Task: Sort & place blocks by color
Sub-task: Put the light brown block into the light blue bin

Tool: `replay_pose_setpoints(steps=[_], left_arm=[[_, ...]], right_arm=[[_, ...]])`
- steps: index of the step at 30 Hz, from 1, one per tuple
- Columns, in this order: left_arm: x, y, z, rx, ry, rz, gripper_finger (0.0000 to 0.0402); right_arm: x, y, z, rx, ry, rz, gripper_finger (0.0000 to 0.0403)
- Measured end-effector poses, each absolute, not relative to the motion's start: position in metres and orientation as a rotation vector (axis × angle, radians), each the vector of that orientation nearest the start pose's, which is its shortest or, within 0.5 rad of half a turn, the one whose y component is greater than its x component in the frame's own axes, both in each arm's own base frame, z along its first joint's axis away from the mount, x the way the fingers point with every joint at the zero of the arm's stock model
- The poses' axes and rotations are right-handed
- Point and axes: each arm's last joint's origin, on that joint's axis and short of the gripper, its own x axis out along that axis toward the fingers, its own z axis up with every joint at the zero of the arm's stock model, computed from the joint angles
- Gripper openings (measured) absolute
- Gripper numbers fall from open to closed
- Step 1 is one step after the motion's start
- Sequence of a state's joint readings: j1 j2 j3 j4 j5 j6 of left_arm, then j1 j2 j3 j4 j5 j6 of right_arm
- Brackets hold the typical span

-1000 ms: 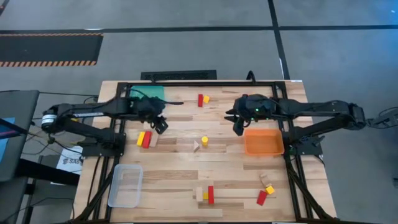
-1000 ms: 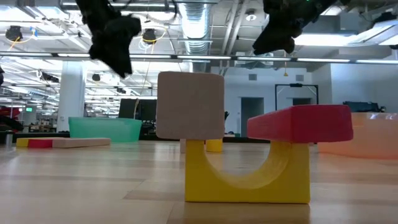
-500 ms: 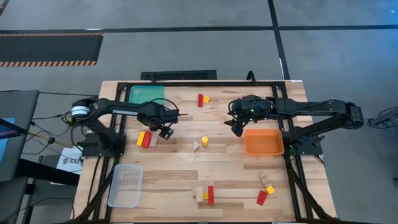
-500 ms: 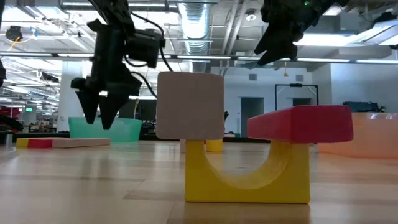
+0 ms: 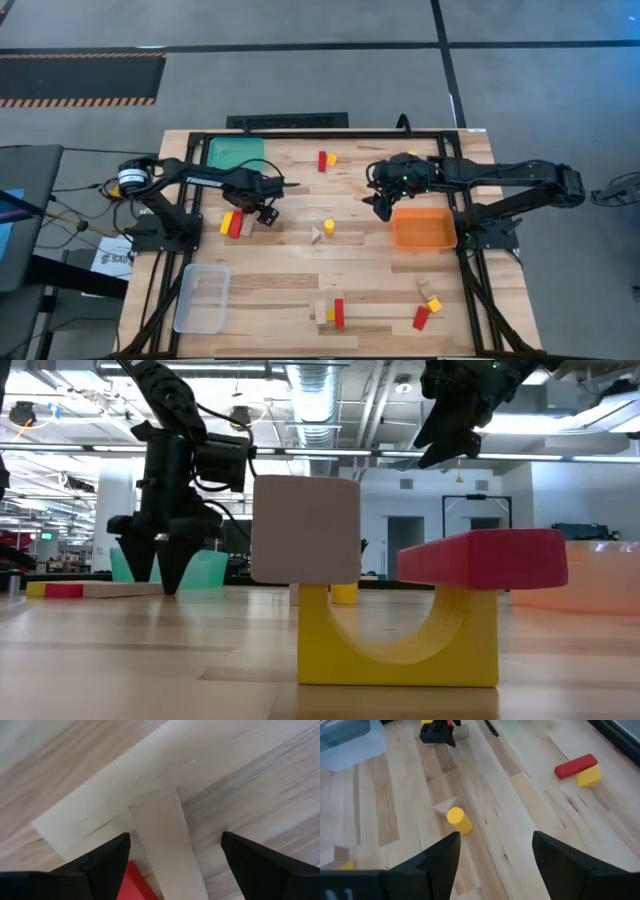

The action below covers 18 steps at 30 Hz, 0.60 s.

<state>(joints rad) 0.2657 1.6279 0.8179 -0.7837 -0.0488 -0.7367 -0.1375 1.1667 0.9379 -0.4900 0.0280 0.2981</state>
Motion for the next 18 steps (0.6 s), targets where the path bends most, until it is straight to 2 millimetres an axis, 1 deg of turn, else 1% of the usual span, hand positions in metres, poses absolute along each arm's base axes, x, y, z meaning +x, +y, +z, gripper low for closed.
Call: replay_pose_setpoints(steps=[2,4,6,9,11,12,14,16,18], left_arm=[[0.238,0.066,0.134,-0.733,1.428,0.806,0.0294],[0.239,0.066,0.135,-0.738,1.420,0.799,0.0269],[0.241,0.066,0.135,-0.741,1.412,0.788,0.0228],[0.242,0.066,0.137,-0.740,1.390,0.780,0.0150],[0.241,0.066,0.142,-0.720,1.373,0.769,0.0101],[0.241,0.067,0.144,-0.708,1.358,0.770,0.0091],[0.243,0.070,0.159,-0.690,1.280,0.767,0.0093],[0.245,0.073,0.183,-0.689,1.165,0.732,0.0093],[0.243,0.077,0.206,-0.696,1.066,0.719,0.0093]], right_arm=[[0.239,-0.034,0.285,0.324,0.691,-0.264,0.0271],[0.239,-0.034,0.285,0.324,0.691,-0.264,0.0271],[0.239,-0.034,0.285,0.324,0.690,-0.264,0.0271],[0.239,-0.034,0.285,0.324,0.691,-0.264,0.0271],[0.239,-0.034,0.285,0.324,0.691,-0.265,0.0271],[0.239,-0.034,0.285,0.324,0.691,-0.264,0.0271],[0.239,-0.034,0.285,0.324,0.691,-0.264,0.0271],[0.239,-0.034,0.285,0.325,0.690,-0.264,0.0271],[0.239,-0.034,0.285,0.331,0.688,-0.266,0.0271]])
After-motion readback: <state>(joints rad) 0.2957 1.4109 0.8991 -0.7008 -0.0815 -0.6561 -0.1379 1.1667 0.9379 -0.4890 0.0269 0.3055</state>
